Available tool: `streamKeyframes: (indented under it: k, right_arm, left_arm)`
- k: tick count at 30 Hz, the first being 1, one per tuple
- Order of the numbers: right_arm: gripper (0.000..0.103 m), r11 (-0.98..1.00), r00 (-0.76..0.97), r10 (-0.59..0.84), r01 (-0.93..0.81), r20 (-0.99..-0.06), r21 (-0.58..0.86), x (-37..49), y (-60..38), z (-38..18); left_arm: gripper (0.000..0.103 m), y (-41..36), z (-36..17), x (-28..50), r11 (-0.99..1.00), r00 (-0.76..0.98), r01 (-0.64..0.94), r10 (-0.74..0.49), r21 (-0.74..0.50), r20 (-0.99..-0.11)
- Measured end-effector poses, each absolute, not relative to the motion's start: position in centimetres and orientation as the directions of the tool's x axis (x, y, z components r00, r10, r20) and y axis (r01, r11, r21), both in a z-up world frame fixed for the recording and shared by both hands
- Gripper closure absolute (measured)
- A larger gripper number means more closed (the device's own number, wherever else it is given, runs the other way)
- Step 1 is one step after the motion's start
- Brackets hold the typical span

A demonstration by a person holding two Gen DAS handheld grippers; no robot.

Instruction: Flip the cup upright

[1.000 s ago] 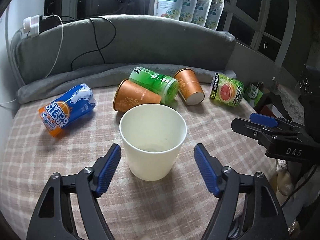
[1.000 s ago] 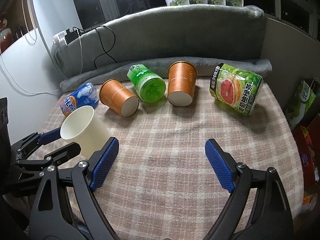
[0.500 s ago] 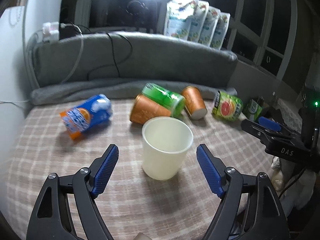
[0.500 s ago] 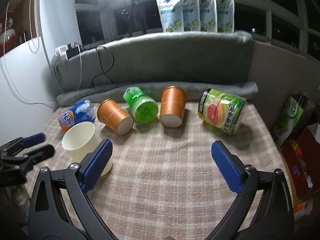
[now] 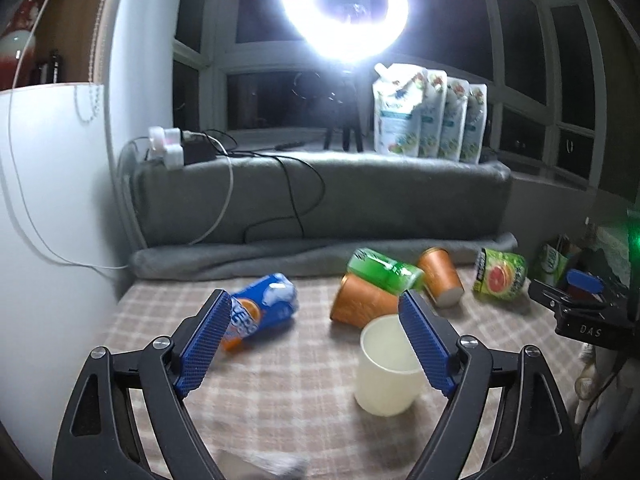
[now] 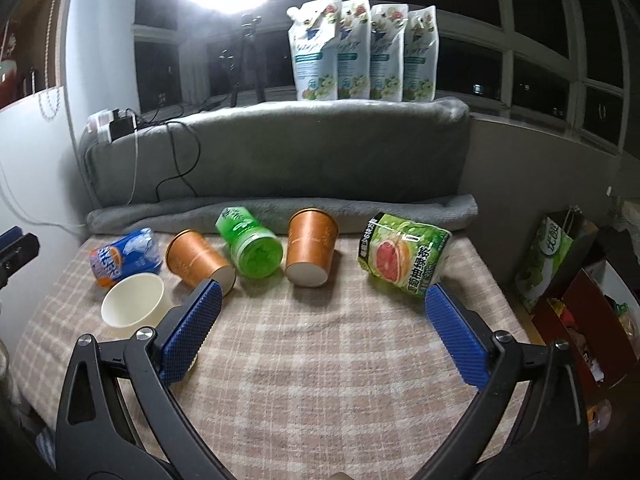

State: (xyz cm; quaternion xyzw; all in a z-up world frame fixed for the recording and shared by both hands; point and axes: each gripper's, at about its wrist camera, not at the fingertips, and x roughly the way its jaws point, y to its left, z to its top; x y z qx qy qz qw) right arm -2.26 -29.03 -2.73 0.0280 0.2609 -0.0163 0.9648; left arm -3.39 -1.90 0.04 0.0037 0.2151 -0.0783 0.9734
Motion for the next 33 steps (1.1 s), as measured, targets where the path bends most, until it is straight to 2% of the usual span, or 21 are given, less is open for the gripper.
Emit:
streamKeyframes:
  k: [9, 17, 33]
  right_arm:
    - [0.000, 0.996, 0.886, -0.048, 0.075, -0.461, 0.041, -2.2, -28.9, -2.1]
    - [0.000, 0.996, 0.909, -0.072, 0.088, -0.410, 0.022, -2.8, -28.6, -1.2]
    - [0.000, 0.996, 0.922, -0.085, 0.089, -0.378, -0.005, -3.0, -28.2, -0.5]
  left_arm:
    - [0.001, -0.2, 0.6, -3.2, 0.990, 0.906, 0.108, -0.135, -0.090, -0.401]
    - [0.001, 0.3, 0.4, -2.8, 0.990, 0.898, 0.097, -0.133, -0.107, -0.419]
    - [0.001, 0.5, 0.0, -2.7, 0.989, 0.891, 0.097, -0.137, -0.113, -0.432]
